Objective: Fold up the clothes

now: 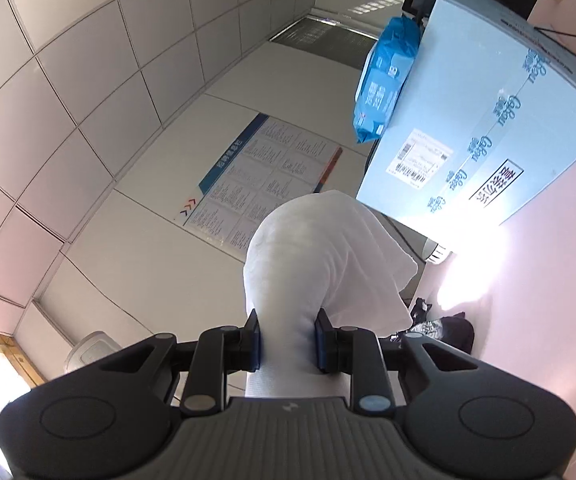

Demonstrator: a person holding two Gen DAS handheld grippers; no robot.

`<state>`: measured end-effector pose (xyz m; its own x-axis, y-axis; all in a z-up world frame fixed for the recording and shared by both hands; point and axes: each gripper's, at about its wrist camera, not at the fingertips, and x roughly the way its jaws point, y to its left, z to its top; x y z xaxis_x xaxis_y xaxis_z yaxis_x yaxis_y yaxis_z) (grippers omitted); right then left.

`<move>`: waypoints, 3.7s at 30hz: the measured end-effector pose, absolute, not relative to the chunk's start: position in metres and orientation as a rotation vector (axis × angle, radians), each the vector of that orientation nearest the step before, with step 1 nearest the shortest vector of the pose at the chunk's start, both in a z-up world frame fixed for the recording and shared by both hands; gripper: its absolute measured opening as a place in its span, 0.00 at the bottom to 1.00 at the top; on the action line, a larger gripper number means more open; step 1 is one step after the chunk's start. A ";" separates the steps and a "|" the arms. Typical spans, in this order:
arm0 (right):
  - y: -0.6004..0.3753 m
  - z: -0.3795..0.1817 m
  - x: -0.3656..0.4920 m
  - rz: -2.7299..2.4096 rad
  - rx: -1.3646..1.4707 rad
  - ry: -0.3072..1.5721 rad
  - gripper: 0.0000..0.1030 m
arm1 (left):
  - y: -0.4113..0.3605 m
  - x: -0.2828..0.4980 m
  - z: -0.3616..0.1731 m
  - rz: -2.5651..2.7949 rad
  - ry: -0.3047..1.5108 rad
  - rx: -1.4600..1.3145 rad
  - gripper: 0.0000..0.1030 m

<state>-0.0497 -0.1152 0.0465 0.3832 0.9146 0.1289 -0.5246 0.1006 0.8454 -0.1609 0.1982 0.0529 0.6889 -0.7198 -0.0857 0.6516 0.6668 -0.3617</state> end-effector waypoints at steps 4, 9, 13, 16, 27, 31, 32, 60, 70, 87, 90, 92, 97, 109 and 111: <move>-0.056 0.045 -0.043 1.221 0.908 0.617 0.26 | 0.252 -0.194 0.057 -0.705 0.169 -0.299 0.96; 0.036 0.054 -0.025 1.339 0.842 0.704 0.26 | 0.321 -0.236 0.076 -0.480 0.115 -0.292 0.96; 0.092 0.053 -0.019 1.403 0.844 0.624 0.28 | 0.362 -0.261 0.094 -0.257 0.130 -0.200 0.96; 0.139 0.026 -0.007 1.411 0.930 0.691 0.28 | 0.389 -0.277 0.090 -0.121 0.162 -0.181 0.96; 0.214 -0.085 0.026 0.994 0.844 0.852 0.55 | 0.431 -0.350 0.062 0.046 0.206 -0.365 0.96; 0.210 -0.094 0.028 0.998 0.833 0.832 0.66 | 0.421 -0.334 0.069 -0.038 0.148 -0.382 0.96; 0.211 -0.093 0.027 0.997 0.831 0.837 0.68 | 0.419 -0.322 0.070 -0.069 0.125 -0.398 0.96; -0.117 -0.025 -0.025 0.463 0.631 0.592 0.80 | 0.280 -0.198 0.102 -0.172 0.117 -0.454 0.99; -0.203 -0.048 -0.043 0.022 0.288 0.489 0.97 | 0.089 -0.071 0.050 -0.272 0.412 -0.064 0.99; -0.254 -0.095 0.016 -0.300 0.116 0.602 1.00 | 0.005 0.019 -0.011 -0.158 0.627 0.011 1.00; -0.252 -0.096 0.016 -0.302 0.106 0.603 1.00 | 0.005 0.019 -0.010 -0.157 0.628 0.016 1.00; -0.251 -0.096 0.016 -0.301 0.099 0.603 1.00 | 0.006 0.018 -0.010 -0.159 0.627 0.006 1.00; -0.238 -0.096 0.014 -0.214 0.042 0.599 1.00 | 0.005 0.021 -0.010 -0.159 0.625 0.002 1.00; -0.245 -0.093 0.019 -0.197 0.081 0.602 1.00 | 0.009 0.020 -0.008 -0.169 0.613 -0.032 1.00; -0.245 -0.094 0.022 -0.196 0.081 0.602 1.00 | 0.007 0.019 -0.008 -0.165 0.614 -0.021 1.00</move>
